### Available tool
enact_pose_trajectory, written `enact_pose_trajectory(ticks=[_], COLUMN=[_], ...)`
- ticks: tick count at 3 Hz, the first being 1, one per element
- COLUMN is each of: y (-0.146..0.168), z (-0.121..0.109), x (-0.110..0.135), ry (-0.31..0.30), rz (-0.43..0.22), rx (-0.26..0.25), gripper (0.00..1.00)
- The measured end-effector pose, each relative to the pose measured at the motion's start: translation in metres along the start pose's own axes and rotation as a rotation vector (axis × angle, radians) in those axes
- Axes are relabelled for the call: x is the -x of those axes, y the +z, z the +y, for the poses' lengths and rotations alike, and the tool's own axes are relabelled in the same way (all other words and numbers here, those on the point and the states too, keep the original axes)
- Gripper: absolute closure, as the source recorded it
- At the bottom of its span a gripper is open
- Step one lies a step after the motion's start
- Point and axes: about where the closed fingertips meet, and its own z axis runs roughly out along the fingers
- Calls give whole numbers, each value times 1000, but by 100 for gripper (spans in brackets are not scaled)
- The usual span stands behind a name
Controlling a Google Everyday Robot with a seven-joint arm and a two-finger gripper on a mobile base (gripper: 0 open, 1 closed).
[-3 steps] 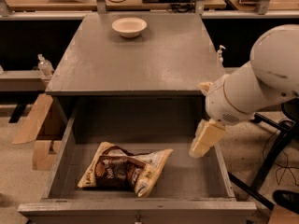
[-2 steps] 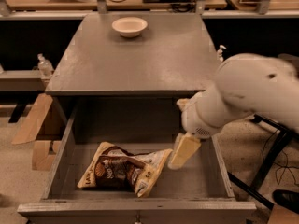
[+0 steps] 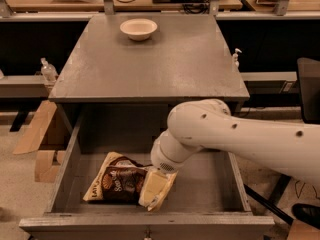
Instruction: Pick brown chip bag from top drawer and place on counter
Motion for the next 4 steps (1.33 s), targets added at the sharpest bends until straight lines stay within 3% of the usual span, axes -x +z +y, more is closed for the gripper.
enact_pose_trajectory(ticks=[1,2,4], y=[39,66,80], z=[24,35,40], x=[19,28,35], ry=[13,20,15], rz=[46,71,69], rx=[58,81,99], gripper=[19,42,89])
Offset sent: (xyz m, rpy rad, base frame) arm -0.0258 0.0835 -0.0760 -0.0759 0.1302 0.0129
